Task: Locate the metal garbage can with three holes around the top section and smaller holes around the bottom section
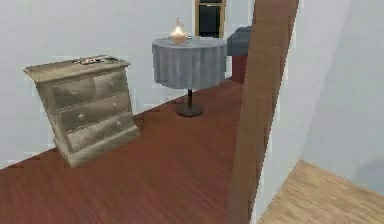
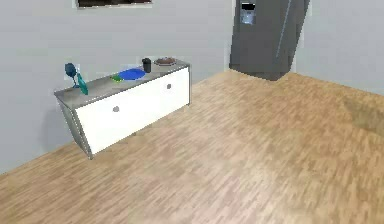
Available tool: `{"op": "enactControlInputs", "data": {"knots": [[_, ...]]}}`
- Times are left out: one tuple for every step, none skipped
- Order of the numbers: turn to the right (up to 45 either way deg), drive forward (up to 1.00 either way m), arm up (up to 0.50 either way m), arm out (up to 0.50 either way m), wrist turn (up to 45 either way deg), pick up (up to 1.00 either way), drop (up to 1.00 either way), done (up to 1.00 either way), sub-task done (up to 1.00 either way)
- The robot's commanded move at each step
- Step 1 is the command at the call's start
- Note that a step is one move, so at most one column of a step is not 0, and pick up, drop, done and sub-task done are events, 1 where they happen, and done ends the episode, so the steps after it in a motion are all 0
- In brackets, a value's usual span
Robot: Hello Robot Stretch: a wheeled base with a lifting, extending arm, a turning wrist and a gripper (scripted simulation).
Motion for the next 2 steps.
{"op": "enactControlInputs", "data": {"knots": [[-12.0, 0.0, 0.0, 0.0, 0.0, 0.0, 0.0, 0.0, 0.0], [0.0, 0.15, 0.0, 0.0, 0.0, 0.0, 0.0, 0.0, 0.0]]}}
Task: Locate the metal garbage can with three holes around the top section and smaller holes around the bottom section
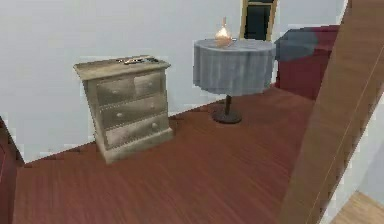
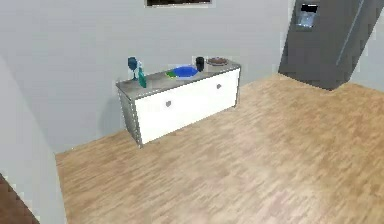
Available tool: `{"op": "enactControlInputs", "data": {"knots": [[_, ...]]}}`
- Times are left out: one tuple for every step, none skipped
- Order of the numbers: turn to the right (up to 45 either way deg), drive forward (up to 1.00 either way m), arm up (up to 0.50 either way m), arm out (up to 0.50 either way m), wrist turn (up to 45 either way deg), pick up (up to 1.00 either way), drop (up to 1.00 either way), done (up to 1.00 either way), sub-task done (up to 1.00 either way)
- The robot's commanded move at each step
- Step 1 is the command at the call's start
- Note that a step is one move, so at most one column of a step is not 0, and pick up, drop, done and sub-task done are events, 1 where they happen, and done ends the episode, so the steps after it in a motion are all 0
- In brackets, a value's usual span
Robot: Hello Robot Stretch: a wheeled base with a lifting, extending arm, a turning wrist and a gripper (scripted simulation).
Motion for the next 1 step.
{"op": "enactControlInputs", "data": {"knots": [[-33.0, 0.0, 0.0, 0.0, 0.0, 0.0, 0.0, 0.0, 0.0]]}}
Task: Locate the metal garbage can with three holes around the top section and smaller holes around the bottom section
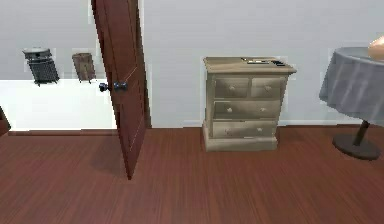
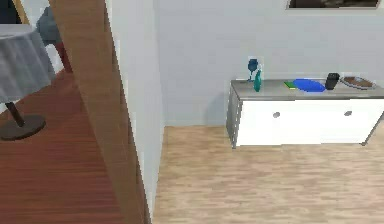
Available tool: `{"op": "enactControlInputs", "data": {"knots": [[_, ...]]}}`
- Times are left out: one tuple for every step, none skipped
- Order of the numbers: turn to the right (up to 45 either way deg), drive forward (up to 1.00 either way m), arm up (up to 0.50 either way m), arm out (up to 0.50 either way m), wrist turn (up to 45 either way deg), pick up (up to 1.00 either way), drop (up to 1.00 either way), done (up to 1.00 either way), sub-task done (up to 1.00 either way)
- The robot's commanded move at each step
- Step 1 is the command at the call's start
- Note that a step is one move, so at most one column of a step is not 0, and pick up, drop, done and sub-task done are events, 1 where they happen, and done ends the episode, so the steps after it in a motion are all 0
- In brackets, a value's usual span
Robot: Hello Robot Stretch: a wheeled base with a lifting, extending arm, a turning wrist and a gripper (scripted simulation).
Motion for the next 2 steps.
{"op": "enactControlInputs", "data": {"knots": [[0.0, 0.4, 0.0, 0.0, 0.0, 0.0, 0.0, 0.0, 0.0], [-33.0, 0.0, 0.0, 0.0, 0.0, 0.0, 0.0, 0.0, 0.0]]}}
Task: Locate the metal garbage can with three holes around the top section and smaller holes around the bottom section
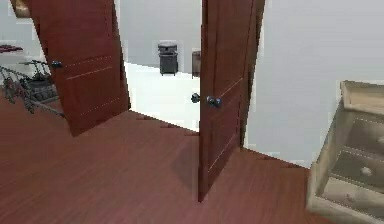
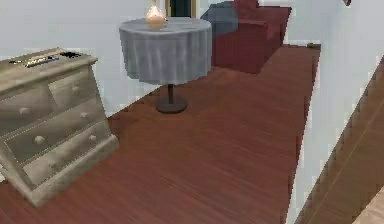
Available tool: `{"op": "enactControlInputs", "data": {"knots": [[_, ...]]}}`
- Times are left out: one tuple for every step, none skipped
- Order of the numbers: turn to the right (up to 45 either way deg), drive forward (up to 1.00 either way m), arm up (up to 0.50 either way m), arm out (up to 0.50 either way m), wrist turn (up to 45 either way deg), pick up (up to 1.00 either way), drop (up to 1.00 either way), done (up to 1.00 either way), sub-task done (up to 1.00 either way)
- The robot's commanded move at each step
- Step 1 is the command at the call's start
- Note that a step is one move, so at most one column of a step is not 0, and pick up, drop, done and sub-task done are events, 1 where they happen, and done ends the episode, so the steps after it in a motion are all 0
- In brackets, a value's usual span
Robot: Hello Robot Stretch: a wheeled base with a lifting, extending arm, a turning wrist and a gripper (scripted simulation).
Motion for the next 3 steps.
{"op": "enactControlInputs", "data": {"knots": [[0.0, 0.3, 0.0, 0.0, 0.0, 0.0, 0.0, 0.0, 0.0], [-33.0, 0.0, 0.0, 0.0, 0.0, 0.0, 0.0, 0.0, 0.0], [0.0, 0.9, 0.0, 0.0, 0.0, 0.0, 0.0, 0.0, 0.0]]}}
